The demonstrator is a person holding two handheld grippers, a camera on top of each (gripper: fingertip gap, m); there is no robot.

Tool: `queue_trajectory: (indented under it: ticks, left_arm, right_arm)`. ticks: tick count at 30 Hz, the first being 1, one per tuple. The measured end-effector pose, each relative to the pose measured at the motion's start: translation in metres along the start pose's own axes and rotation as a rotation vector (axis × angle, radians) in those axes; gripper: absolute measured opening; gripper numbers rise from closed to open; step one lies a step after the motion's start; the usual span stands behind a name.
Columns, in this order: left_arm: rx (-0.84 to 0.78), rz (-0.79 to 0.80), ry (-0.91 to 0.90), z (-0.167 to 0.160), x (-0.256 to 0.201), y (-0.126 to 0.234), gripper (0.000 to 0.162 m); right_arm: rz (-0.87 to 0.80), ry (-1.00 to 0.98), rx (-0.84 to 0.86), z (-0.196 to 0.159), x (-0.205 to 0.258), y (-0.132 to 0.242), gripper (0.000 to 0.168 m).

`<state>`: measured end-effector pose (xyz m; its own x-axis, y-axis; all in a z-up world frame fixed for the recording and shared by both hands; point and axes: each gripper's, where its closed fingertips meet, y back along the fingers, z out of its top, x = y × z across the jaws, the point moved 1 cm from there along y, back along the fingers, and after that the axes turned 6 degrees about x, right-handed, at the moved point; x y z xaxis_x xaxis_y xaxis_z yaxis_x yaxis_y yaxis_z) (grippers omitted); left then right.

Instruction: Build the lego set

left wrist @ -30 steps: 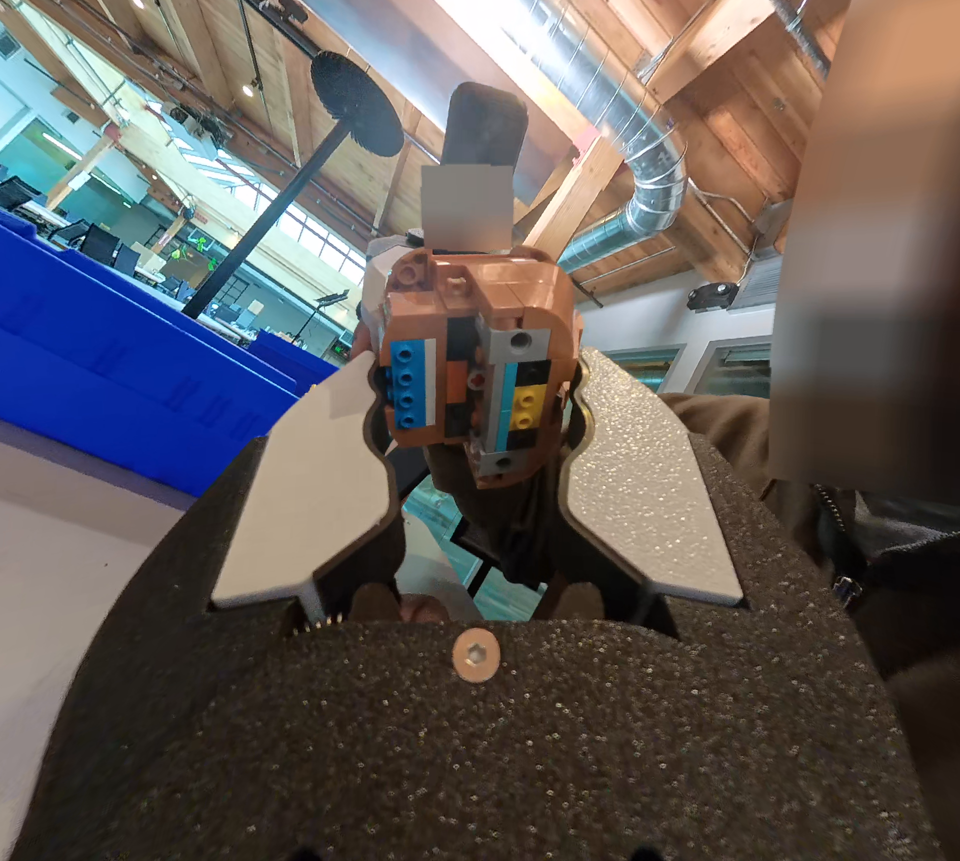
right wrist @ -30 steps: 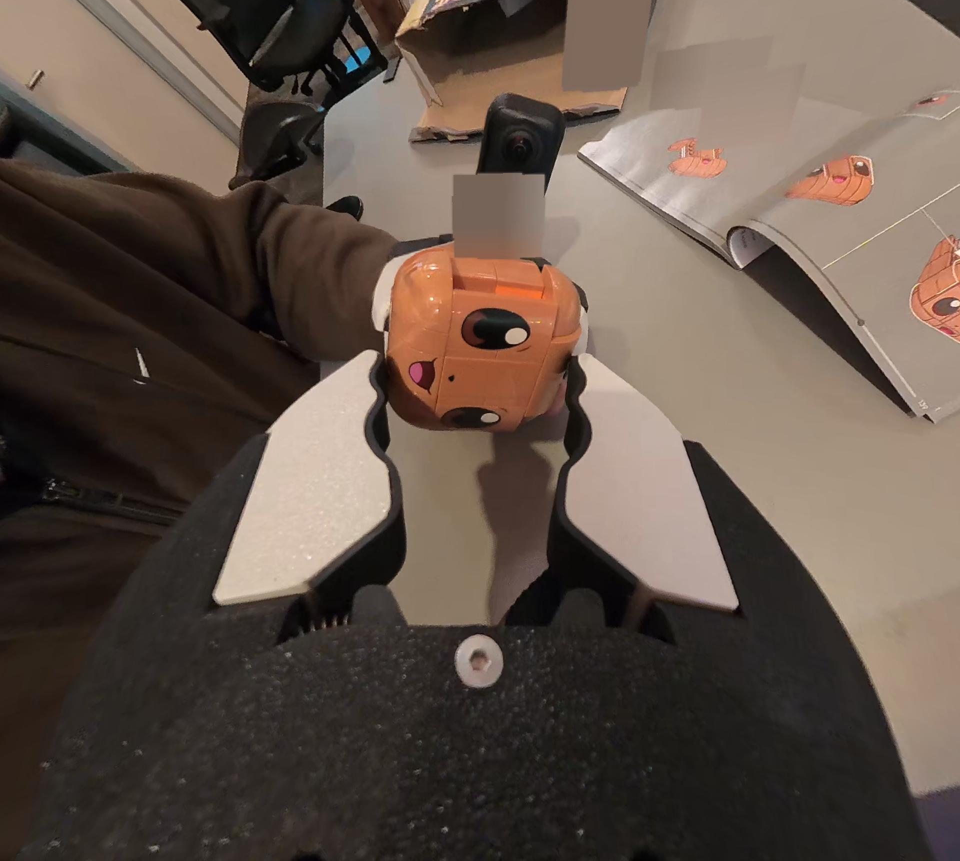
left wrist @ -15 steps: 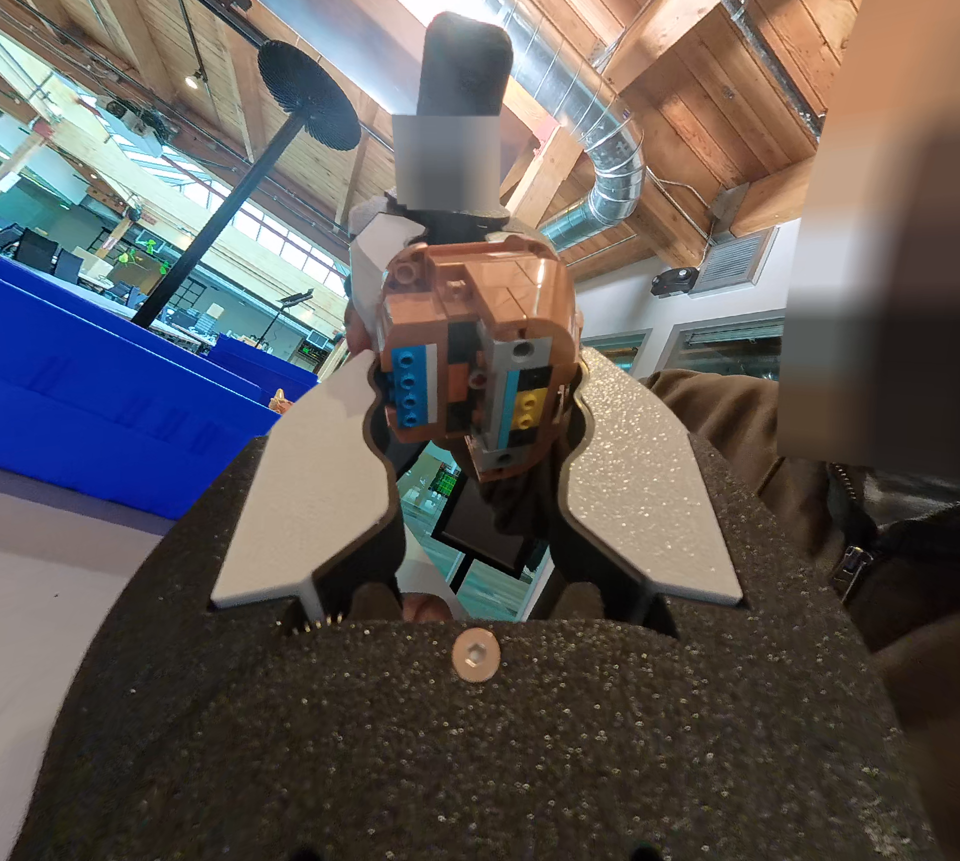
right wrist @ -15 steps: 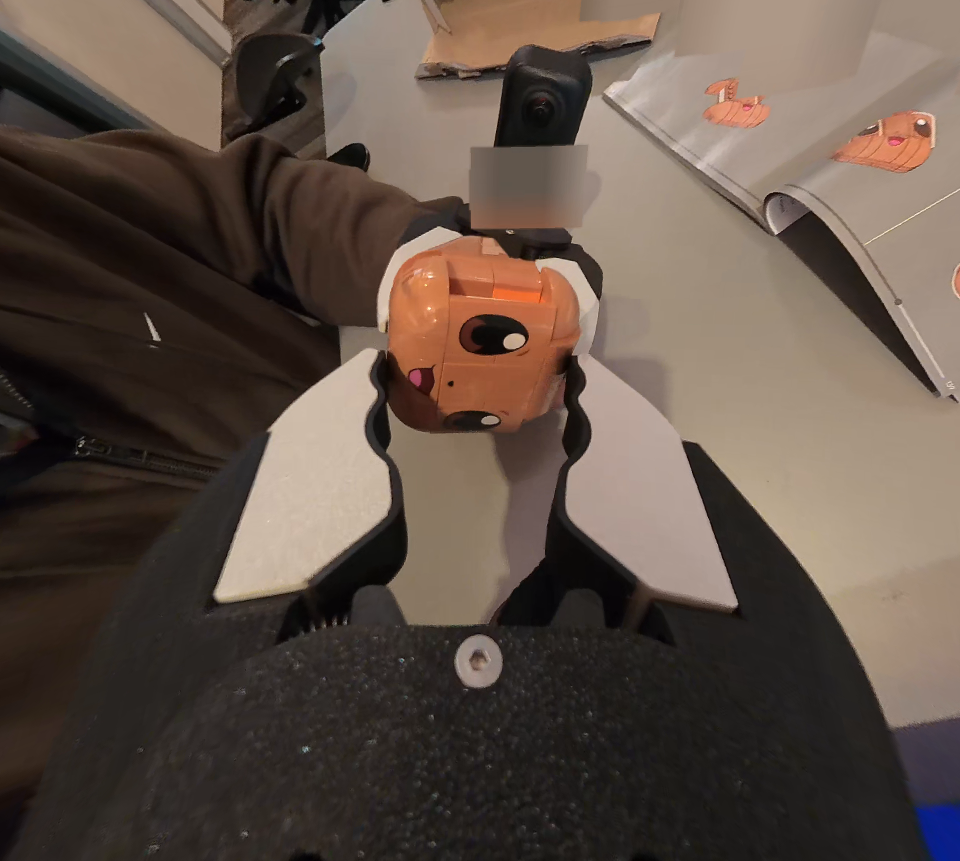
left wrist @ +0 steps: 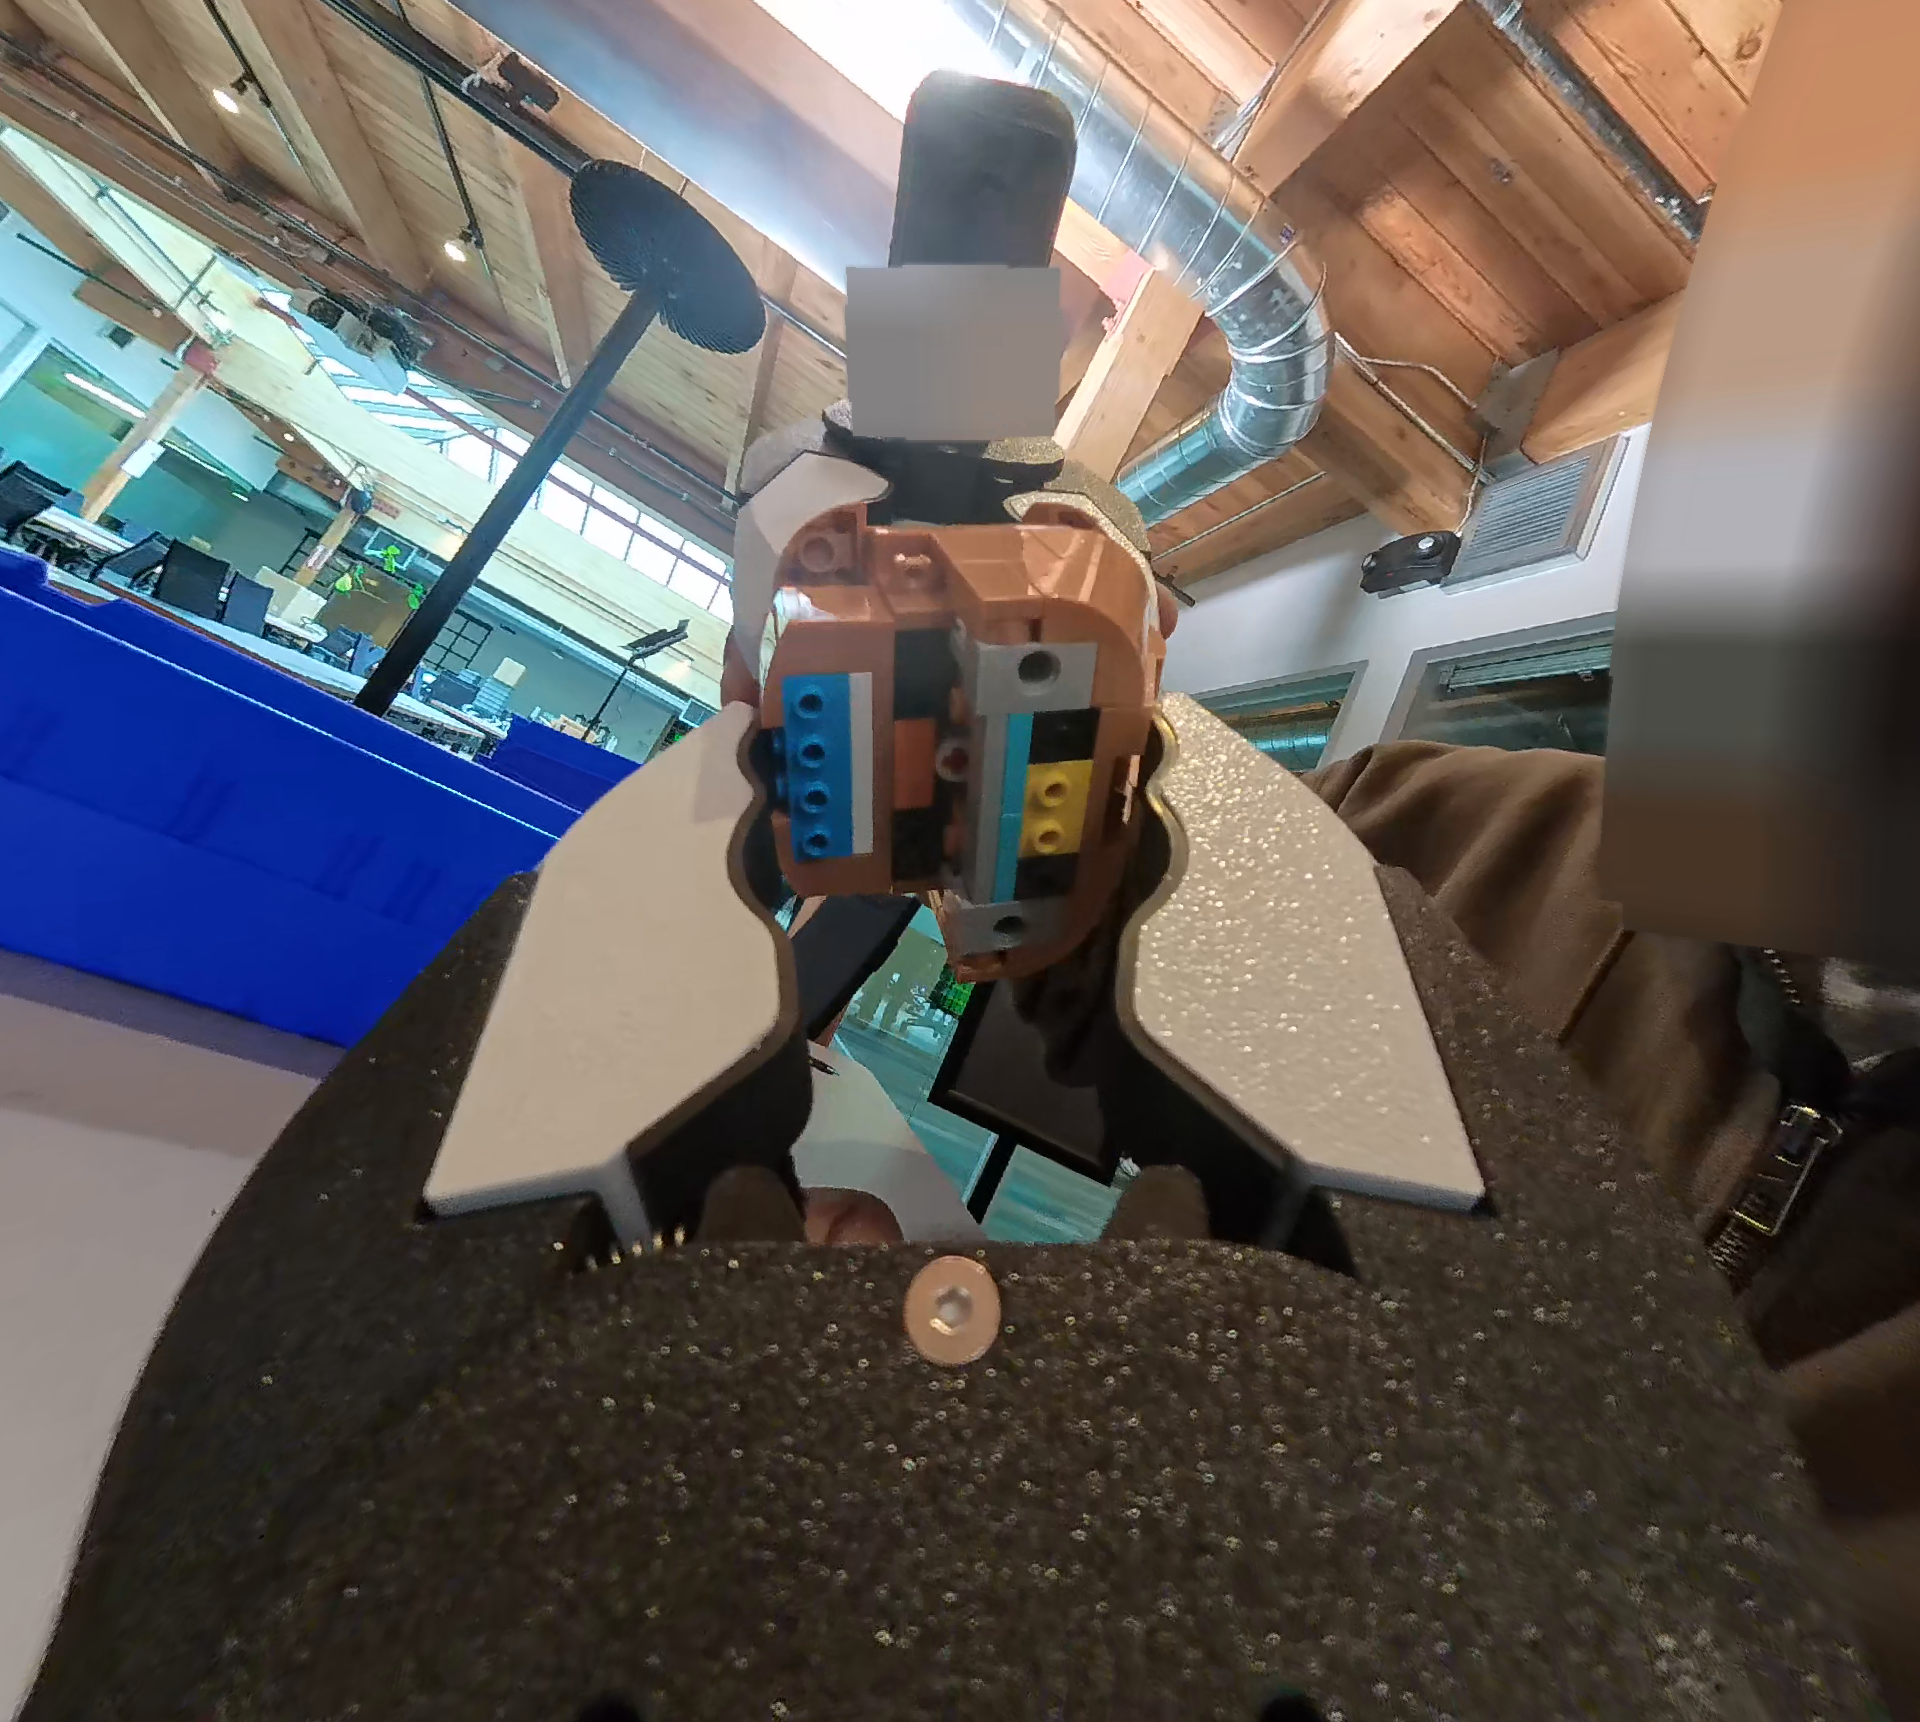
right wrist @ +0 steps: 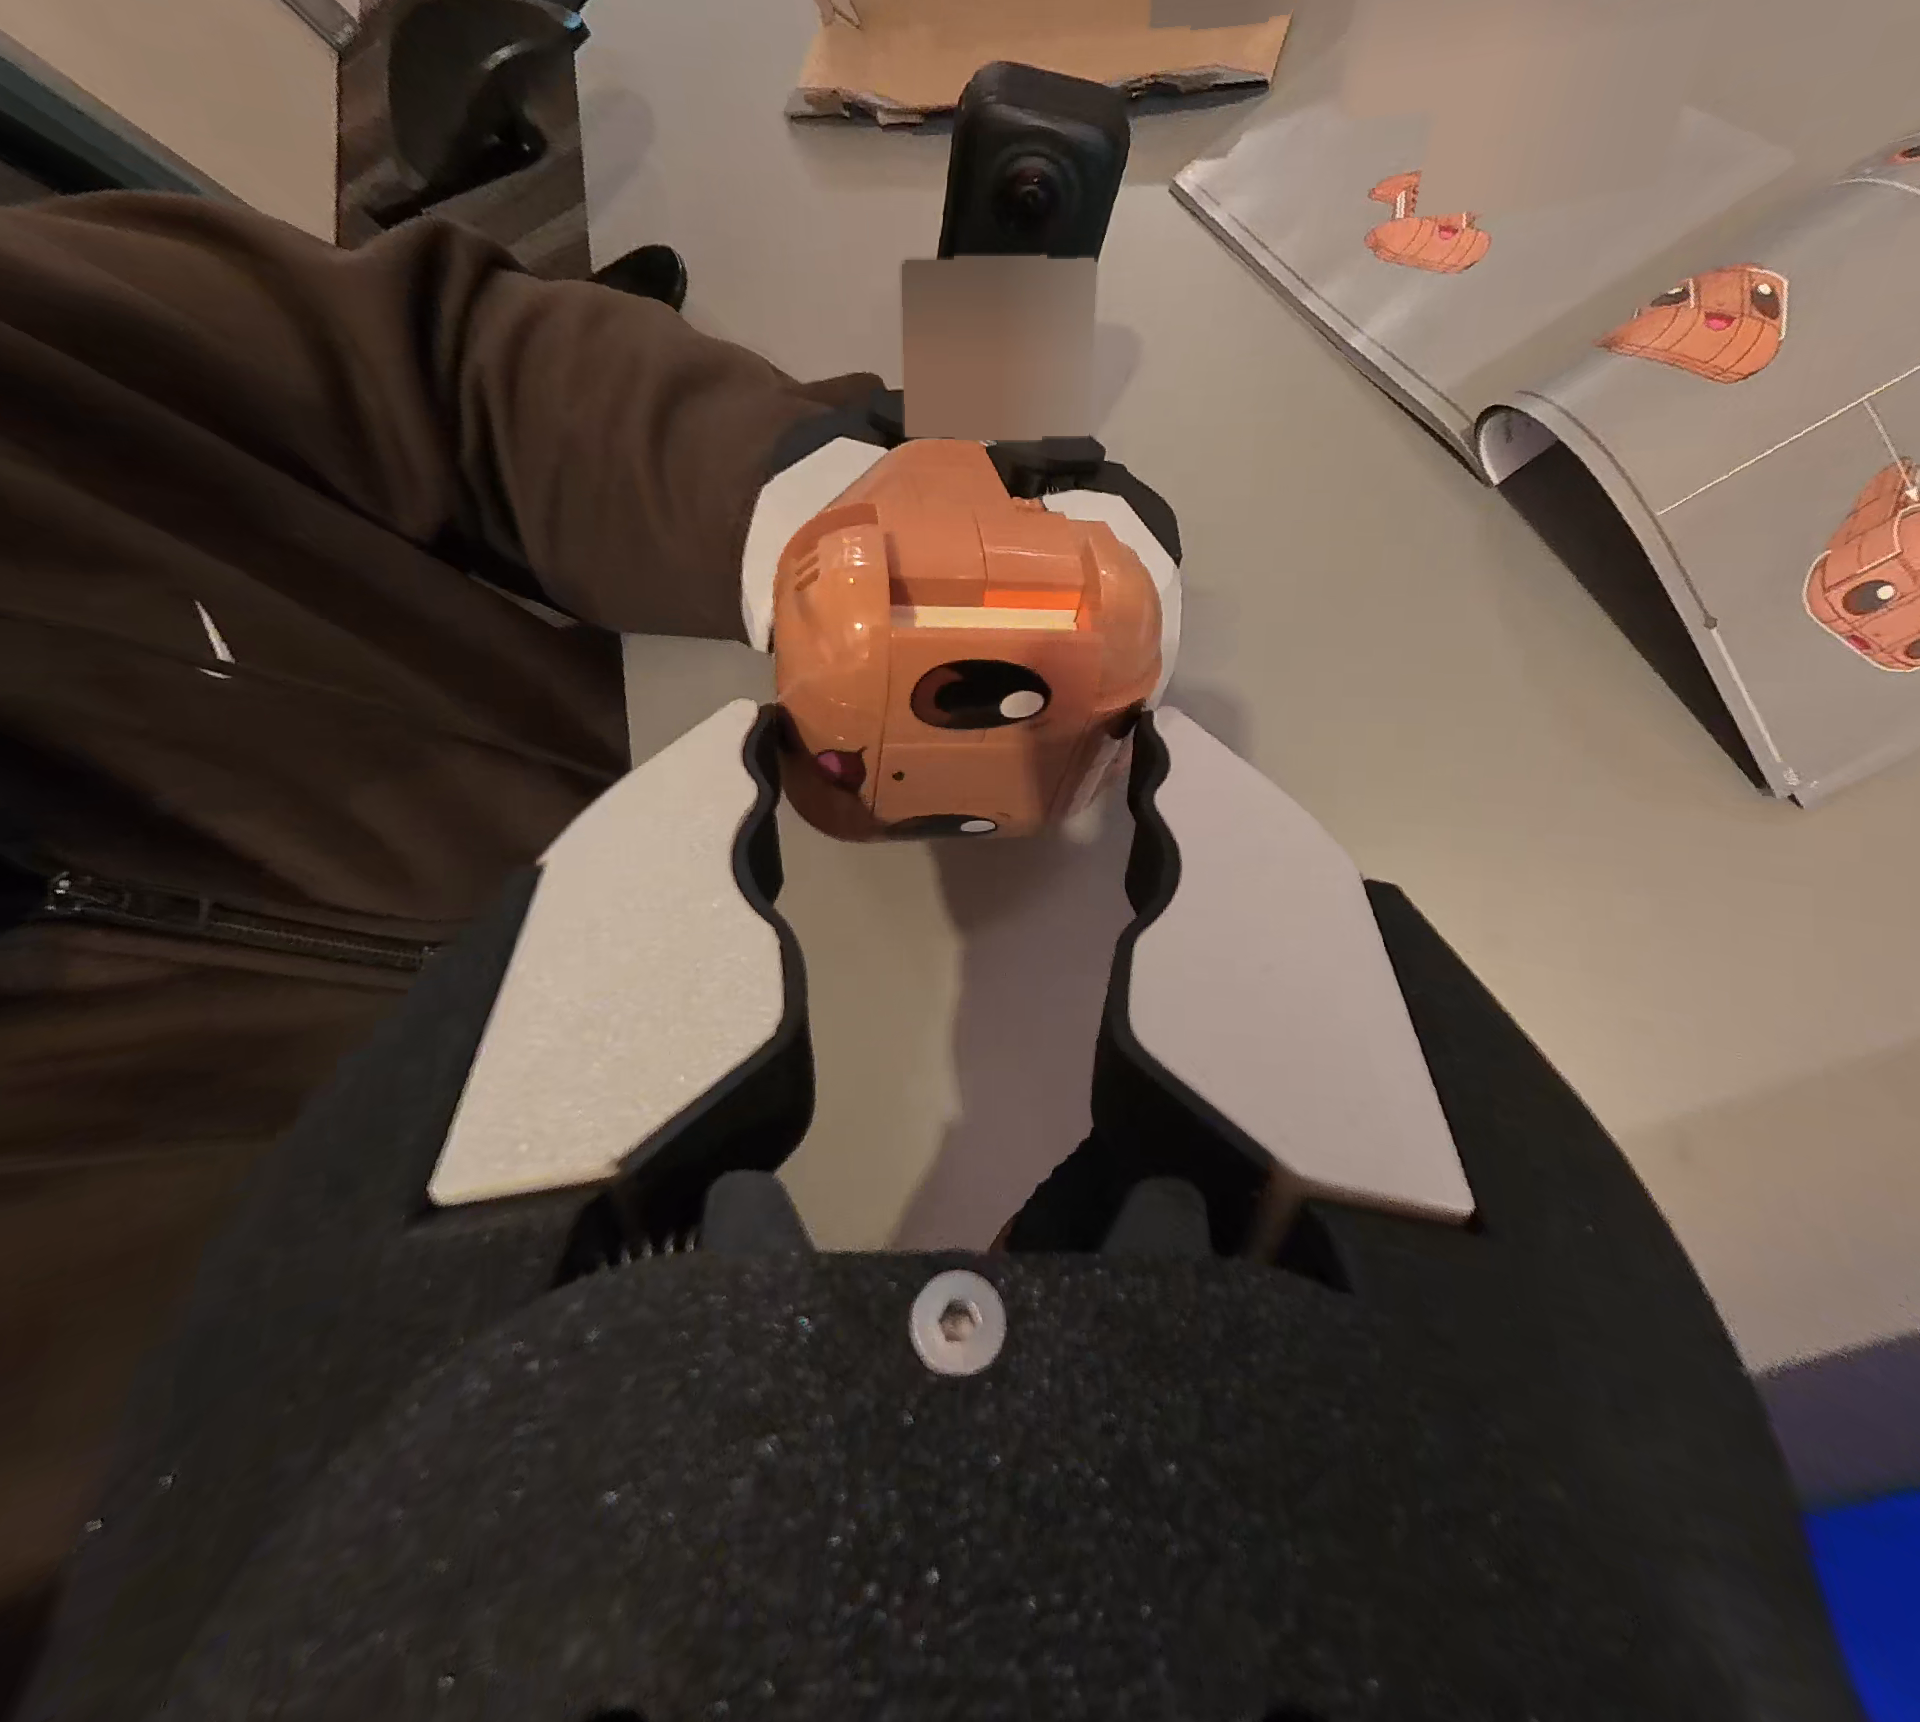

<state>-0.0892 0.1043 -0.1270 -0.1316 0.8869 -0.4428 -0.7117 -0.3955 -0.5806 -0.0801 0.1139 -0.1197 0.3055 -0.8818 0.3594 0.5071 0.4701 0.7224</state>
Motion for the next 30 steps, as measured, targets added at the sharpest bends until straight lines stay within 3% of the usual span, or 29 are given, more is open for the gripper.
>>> queue_trajectory:
  ticks: [3, 6, 16, 30]
  left_arm:
    - [-0.014, 0.008, -0.010, 0.002, 0.000, 0.001, 0.067]
    - [-0.018, 0.020, -0.032, 0.003, 0.000, 0.001, 0.067]
    - [-0.042, -0.002, -0.003, 0.006, -0.001, 0.003, 0.067]
    - [-0.083, -0.002, -0.023, 0.011, -0.003, 0.005, 0.067]
  right_arm:
    - [0.027, -0.024, -0.027, 0.001, 0.003, -0.004, 0.074]
    - [-0.013, -0.021, -0.048, 0.004, -0.001, -0.005, 0.066]
    - [-0.017, -0.038, -0.083, 0.008, -0.005, 0.009, 0.066]
    - [-0.048, 0.005, -0.019, 0.001, -0.001, 0.001, 0.066]
